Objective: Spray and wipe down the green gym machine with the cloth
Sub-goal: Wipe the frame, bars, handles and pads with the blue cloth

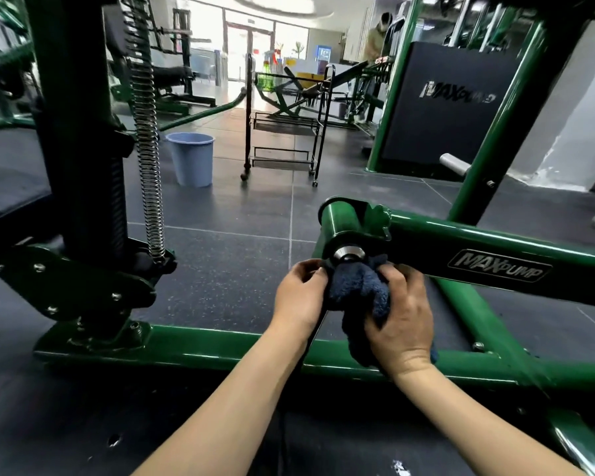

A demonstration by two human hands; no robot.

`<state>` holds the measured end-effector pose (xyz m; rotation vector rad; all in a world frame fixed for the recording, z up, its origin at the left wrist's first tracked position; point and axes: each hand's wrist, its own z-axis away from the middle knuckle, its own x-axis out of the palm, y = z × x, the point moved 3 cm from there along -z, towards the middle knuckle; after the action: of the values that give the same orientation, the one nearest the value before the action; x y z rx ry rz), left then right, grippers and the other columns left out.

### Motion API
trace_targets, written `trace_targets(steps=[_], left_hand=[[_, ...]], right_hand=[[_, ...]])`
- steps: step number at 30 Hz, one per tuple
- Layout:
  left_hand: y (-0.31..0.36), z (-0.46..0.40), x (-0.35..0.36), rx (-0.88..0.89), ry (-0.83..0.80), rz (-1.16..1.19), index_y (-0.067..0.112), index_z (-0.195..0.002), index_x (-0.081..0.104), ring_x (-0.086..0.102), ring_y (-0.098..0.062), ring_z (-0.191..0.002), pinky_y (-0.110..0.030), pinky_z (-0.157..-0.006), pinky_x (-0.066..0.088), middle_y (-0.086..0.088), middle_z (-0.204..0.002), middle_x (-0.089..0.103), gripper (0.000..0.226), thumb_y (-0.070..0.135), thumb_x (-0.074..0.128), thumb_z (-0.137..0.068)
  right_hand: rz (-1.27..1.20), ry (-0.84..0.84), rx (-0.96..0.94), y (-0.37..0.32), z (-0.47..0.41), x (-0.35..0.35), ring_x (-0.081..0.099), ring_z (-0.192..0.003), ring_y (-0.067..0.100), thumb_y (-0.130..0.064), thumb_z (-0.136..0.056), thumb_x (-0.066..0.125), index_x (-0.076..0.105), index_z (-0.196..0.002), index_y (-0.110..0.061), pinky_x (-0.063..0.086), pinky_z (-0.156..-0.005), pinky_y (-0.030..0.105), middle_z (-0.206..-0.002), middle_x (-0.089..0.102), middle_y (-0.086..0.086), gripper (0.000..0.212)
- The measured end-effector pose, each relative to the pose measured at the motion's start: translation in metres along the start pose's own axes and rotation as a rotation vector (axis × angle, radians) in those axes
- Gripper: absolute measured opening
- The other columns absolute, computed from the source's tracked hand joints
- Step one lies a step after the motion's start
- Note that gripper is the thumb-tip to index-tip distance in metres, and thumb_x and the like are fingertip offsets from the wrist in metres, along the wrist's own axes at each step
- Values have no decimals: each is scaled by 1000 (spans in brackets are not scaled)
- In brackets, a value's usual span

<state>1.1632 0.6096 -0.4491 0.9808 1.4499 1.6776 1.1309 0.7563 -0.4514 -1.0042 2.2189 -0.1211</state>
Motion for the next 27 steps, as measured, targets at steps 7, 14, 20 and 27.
trace_targets(steps=[7, 14, 20, 27], left_hand=[[-24, 2, 0, -109, 36, -120, 19, -100, 66, 65, -25, -97, -39, -90, 53, -8, -105, 70, 16, 12, 54, -93], [25, 4, -13, 261, 218, -130, 16, -98, 67, 59, -15, -87, -27, -76, 45, -3, -98, 69, 18, 7, 51, -94], [13, 14, -26, 219, 158, -619, 24, -119, 60, 62, -30, -106, -33, -83, 47, -7, -115, 68, 32, 13, 46, -93], [-17, 32, -7, 58, -232, -799, 20, -114, 62, 62, -29, -106, -33, -88, 49, -10, -111, 68, 29, 18, 51, -87]], right_hand=[[159, -174, -145, 8, 16, -10, 62, -90, 36, -34, -64, 59, 48, -115, -25, 55, -66, 37, -109, 56, 11, 53], [152, 93, -334, -54, -33, -41, 46, -105, 31, -25, -70, 67, 56, -122, -22, 39, -90, 41, -126, 48, 10, 53], [492, 117, -528, -61, -22, 2, 42, -102, 36, -13, -78, 55, 71, -109, -21, 30, -74, 40, -120, 66, 7, 36], [545, -130, -669, 6, 28, 8, 45, -89, 31, -19, -65, 62, 67, -96, -23, 30, -69, 37, -101, 69, 2, 32]])
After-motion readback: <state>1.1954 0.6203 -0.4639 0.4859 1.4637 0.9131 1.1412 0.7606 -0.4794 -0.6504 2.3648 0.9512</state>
